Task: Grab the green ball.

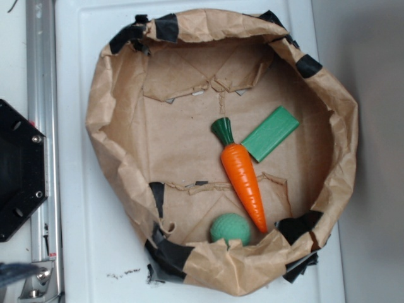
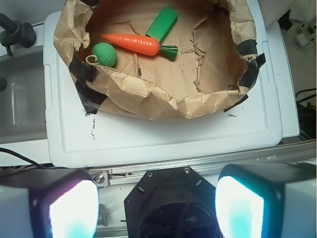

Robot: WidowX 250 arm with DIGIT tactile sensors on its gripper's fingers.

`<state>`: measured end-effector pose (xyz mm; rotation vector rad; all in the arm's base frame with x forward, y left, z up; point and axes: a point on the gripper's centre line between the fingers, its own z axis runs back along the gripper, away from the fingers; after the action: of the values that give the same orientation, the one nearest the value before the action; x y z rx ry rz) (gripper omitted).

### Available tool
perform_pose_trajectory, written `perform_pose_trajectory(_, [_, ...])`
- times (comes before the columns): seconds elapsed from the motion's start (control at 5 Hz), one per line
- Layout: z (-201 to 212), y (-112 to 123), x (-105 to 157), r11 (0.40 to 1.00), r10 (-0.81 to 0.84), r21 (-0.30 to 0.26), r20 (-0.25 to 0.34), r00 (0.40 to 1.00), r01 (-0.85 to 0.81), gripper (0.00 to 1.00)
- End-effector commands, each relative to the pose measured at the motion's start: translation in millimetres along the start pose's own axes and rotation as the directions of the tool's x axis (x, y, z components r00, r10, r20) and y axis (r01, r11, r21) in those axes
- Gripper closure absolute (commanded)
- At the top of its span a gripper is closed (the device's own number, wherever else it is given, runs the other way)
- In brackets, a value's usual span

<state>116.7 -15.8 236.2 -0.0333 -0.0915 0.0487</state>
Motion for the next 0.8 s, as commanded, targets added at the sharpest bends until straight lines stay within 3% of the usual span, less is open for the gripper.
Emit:
perform_pose_trajectory(0.0, [0,0,0,1.000,0.000,0.000,0.000,1.000,0.000,0.00])
perform_pose_trajectory(0.2, [-37,8,47,0.990,0.104,-0.101,0.007,0.995,-0.103,0.00])
perform_pose_trajectory(0.4, [-49,3,86,0.958,0.248,-0.148,-0.008,0.969,-0.246,0.00])
perform_pose_trajectory(0.6, [-80,4,113,0.870,0.467,-0.163,-0.026,0.884,-0.465,0.00])
